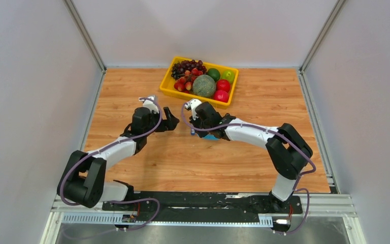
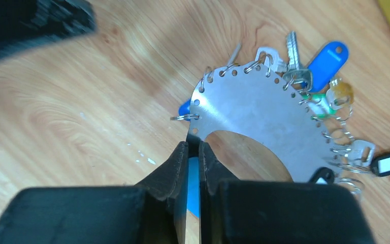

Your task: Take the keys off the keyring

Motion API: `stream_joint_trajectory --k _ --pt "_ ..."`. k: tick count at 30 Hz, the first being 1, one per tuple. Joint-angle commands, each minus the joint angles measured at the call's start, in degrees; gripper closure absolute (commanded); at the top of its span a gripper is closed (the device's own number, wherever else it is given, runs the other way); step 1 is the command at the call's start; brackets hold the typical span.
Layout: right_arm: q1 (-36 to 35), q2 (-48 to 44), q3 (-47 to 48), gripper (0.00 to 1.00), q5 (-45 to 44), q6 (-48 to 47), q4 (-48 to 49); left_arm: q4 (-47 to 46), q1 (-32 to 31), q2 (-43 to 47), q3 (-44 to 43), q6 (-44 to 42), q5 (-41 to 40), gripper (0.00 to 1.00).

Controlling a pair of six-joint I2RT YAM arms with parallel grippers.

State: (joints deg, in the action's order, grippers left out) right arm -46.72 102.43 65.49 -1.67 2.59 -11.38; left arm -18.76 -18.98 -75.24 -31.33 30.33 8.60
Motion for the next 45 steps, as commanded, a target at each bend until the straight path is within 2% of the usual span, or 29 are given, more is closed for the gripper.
stream_joint_trajectory --k 1,10,13,18,19,22,24,34,40,45 --pt "0.0 -5.3 0.0 0.93 3.0 2.7 1.3 -4.2 0.1 -1.4 -1.2 -0.3 5.7 0.05" --pt "1.4 -8.8 -1.6 0.93 5.5 5.1 2.3 -4.3 -0.9 -9.4 -4.5 0.1 11.0 0.11" --pt "1.5 -8.7 -1.8 0.61 5.2 5.1 1.9 -4.2 -0.9 -10.0 -4.8 0.2 11.0 0.11" --pt "1.5 -8.6 -4.2 0.46 -0.4 3.2 -0.1 -4.0 -1.0 -5.8 -2.8 -0.8 7.3 0.10" --pt "1.5 -8.6 -4.7 0.41 -1.1 2.2 -0.5 -3.7 -0.9 -5.2 -2.6 -0.9 6.4 0.10" --pt "1.4 -8.0 -6.0 0.17 0.4 -0.6 -0.8 -3.6 -0.9 -3.5 -2.1 -1.2 5.3 0.10" --pt "1.4 -6.4 -5.5 0.14 0.7 -1.4 -0.8 -3.4 -0.9 -2.8 -1.8 -1.3 4.7 0.10" --pt "-0.9 2.3 -2.3 0.22 -2.4 -8.2 -1.4 -3.0 -0.9 1.3 0.0 -1.5 0.9 0.09" --pt "-1.0 4.2 -2.5 0.50 -1.4 -7.7 -1.9 -3.2 -0.9 3.1 0.9 -0.8 -0.1 0.08" --pt "-2.5 4.0 -3.5 0.89 -2.4 -6.6 -3.3 -2.9 -0.9 3.6 0.9 -0.9 -0.4 0.08"
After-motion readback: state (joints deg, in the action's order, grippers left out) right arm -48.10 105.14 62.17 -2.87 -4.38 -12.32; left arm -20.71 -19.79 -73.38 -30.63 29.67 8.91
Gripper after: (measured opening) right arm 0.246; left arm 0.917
